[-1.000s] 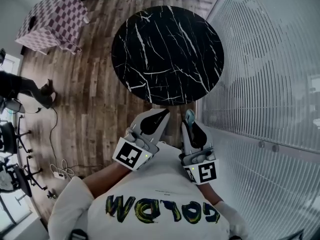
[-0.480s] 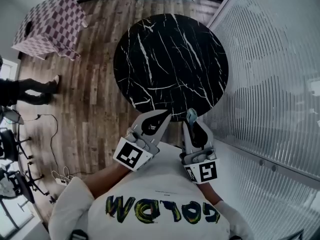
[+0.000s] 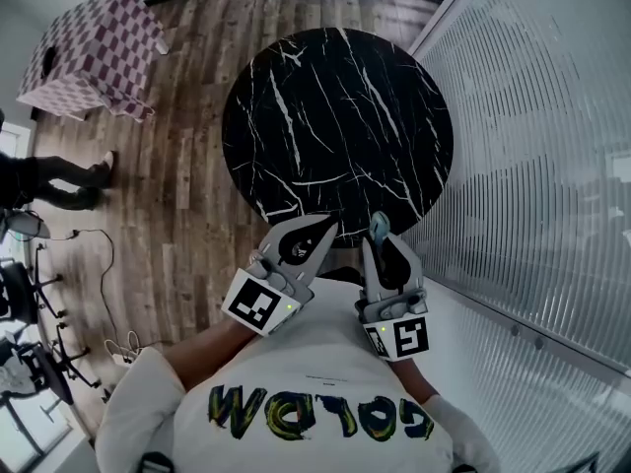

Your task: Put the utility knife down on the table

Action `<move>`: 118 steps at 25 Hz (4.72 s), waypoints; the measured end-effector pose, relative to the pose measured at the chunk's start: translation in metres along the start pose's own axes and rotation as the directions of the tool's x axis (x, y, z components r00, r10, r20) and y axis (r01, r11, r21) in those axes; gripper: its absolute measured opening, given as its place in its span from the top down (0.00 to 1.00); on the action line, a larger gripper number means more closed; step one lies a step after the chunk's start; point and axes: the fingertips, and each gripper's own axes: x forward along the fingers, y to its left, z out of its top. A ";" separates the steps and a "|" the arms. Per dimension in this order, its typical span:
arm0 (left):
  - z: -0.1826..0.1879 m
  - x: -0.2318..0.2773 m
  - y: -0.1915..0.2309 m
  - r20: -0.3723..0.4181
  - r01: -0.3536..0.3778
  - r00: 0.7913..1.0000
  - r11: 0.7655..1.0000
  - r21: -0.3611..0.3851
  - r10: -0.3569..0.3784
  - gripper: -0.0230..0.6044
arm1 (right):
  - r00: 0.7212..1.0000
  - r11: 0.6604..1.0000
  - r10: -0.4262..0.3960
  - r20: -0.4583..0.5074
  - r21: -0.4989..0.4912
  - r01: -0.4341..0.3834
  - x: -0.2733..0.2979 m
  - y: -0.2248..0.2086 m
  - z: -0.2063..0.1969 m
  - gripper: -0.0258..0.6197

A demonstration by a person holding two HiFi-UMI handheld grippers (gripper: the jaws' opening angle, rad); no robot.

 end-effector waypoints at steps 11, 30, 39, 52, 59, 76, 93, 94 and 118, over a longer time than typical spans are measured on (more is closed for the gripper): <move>-0.009 0.013 -0.001 -0.027 -0.024 0.999 1.000 -0.017 0.024 0.96 | 1.000 1.000 0.020 -0.024 0.020 -0.020 0.003 -0.019 -0.008 0.85; -0.086 0.062 0.020 -0.224 -0.055 0.974 0.995 -0.082 0.035 0.96 | 0.969 0.998 0.057 -0.240 0.004 -0.058 0.015 -0.080 -0.077 0.85; -0.134 0.067 0.043 -0.321 -0.079 0.946 0.989 -0.128 0.034 0.96 | 0.930 0.997 0.054 -0.364 -0.027 -0.068 0.025 -0.092 -0.133 0.85; -0.207 0.074 0.054 -0.458 -0.065 0.889 0.989 -0.133 -0.003 0.96 | 0.857 0.995 0.065 -0.511 -0.036 -0.096 0.038 -0.101 -0.209 0.85; -0.245 0.082 0.059 -0.511 -0.068 0.860 0.989 -0.132 -0.009 0.96 | 0.807 0.994 0.060 -0.588 -0.037 -0.101 0.040 -0.112 -0.252 0.85; -0.340 0.097 0.073 -0.634 -0.072 0.772 0.984 -0.162 -0.048 0.96 | 0.674 0.996 0.082 -0.734 0.030 -0.088 0.043 -0.131 -0.350 0.85; -0.398 0.105 0.083 -0.717 -0.069 0.694 0.985 -0.157 -0.065 0.96 | 0.574 0.994 0.075 -0.816 0.015 -0.108 0.046 -0.132 -0.404 0.85; -0.400 0.105 0.085 -0.719 -0.076 0.692 0.985 -0.158 -0.061 0.96 | 0.571 0.994 0.075 -0.818 0.015 -0.109 0.046 -0.132 -0.406 0.85; -0.421 0.103 0.086 -0.750 -0.082 0.658 0.984 -0.161 -0.068 0.96 | 0.515 0.992 0.066 -0.854 -0.002 -0.130 0.043 -0.132 -0.424 0.85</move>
